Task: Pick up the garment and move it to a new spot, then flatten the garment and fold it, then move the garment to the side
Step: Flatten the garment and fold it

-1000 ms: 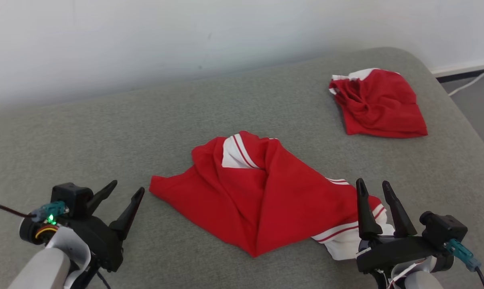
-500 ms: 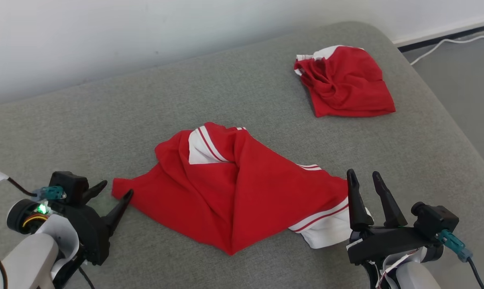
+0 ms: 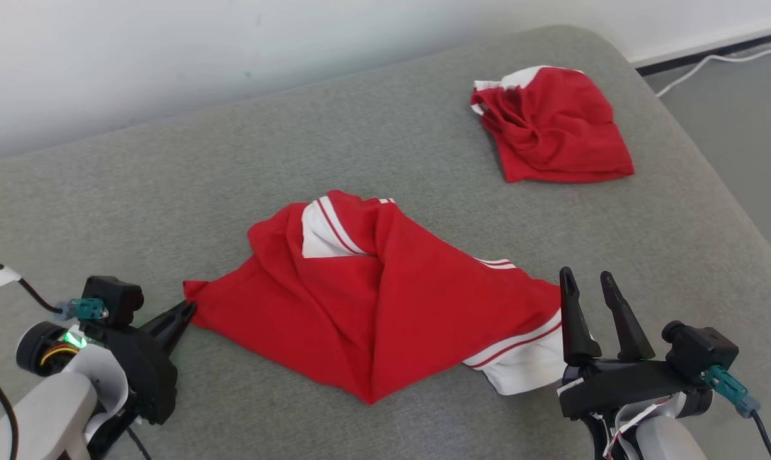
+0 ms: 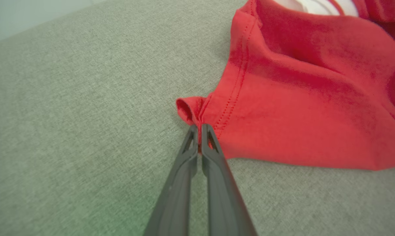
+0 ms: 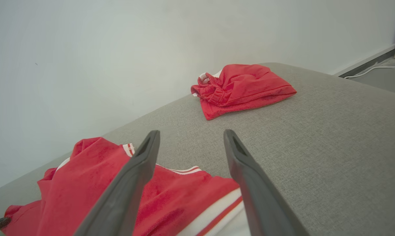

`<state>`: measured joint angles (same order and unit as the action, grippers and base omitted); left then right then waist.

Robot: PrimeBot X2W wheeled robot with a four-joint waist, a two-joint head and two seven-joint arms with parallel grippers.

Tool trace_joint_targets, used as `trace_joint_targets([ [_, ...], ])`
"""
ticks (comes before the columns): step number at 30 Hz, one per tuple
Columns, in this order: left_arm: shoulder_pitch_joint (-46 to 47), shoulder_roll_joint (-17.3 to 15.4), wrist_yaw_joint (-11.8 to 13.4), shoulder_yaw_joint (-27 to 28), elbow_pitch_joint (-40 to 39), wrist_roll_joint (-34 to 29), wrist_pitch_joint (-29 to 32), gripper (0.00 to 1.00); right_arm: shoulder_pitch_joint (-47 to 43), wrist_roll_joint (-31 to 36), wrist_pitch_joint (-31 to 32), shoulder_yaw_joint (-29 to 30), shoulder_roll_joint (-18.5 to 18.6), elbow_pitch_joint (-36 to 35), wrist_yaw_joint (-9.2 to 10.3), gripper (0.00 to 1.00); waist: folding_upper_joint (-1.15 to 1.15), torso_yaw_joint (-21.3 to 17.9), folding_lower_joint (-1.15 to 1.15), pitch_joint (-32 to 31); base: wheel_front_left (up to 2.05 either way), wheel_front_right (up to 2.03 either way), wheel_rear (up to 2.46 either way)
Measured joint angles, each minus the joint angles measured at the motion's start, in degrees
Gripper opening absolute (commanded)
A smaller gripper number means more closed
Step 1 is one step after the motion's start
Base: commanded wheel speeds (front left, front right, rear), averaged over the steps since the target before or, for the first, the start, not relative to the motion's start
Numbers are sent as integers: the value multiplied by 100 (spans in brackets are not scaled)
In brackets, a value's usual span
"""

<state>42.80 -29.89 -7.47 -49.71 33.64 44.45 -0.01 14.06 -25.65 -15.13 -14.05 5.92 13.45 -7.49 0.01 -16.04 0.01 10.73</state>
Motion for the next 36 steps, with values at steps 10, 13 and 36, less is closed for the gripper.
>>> trace_joint_targets([
  [10,122,-52,74,12,-250,148,-626,0,-76,16,0,92,89,-9,0,100,0,419,-1,-158,0,0,0],
  [13,49,-122,320,86,-546,138,-764,0,-116,36,0,124,97,-4,0,100,0,582,-1,-227,0,0,0],
  [36,-2279,-590,2320,477,-3219,616,-1158,0,-313,135,0,320,131,127,0,100,-1,1786,-1,-495,0,0,0],
])
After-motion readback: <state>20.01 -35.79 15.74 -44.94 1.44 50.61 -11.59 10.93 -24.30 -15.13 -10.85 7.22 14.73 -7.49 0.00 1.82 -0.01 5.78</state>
